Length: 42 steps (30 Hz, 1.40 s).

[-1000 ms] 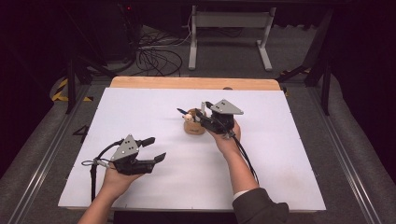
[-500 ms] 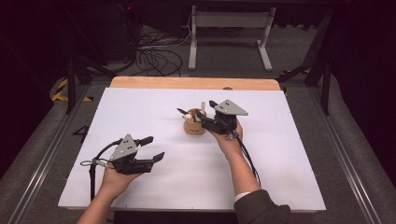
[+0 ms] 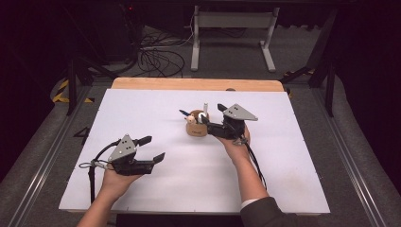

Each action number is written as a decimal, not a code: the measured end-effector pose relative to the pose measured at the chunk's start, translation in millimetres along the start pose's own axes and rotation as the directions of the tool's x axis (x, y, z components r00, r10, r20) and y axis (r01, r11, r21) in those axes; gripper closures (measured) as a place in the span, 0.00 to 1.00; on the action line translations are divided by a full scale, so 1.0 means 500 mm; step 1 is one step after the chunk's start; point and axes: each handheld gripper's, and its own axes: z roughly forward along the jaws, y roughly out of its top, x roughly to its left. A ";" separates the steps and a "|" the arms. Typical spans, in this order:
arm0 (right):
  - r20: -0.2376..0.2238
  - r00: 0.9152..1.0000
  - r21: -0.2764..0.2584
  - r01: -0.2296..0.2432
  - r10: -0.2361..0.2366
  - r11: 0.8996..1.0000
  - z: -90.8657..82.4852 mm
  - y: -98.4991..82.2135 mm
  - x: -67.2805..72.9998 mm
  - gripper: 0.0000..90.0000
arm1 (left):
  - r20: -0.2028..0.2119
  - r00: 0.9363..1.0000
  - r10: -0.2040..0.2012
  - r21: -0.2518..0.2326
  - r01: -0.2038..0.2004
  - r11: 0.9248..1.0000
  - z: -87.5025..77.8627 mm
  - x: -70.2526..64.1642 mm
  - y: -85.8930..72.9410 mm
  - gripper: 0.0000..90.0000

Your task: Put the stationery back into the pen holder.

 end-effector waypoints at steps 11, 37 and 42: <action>-0.016 1.000 -0.011 0.009 -0.009 1.000 -0.029 -0.002 0.003 0.18 | 0.002 1.000 -0.010 -0.023 0.010 1.000 -0.002 0.003 0.003 0.22; -0.041 0.999 -0.018 -0.034 0.034 0.999 -0.132 -0.045 -0.017 0.05 | 0.023 1.000 0.002 -0.057 -0.001 0.998 -0.013 0.008 0.004 0.13; -0.042 0.998 -0.018 -0.046 0.045 0.999 -0.155 -0.053 -0.028 0.03 | 0.031 1.000 0.005 -0.059 -0.003 0.998 -0.015 0.009 0.003 0.12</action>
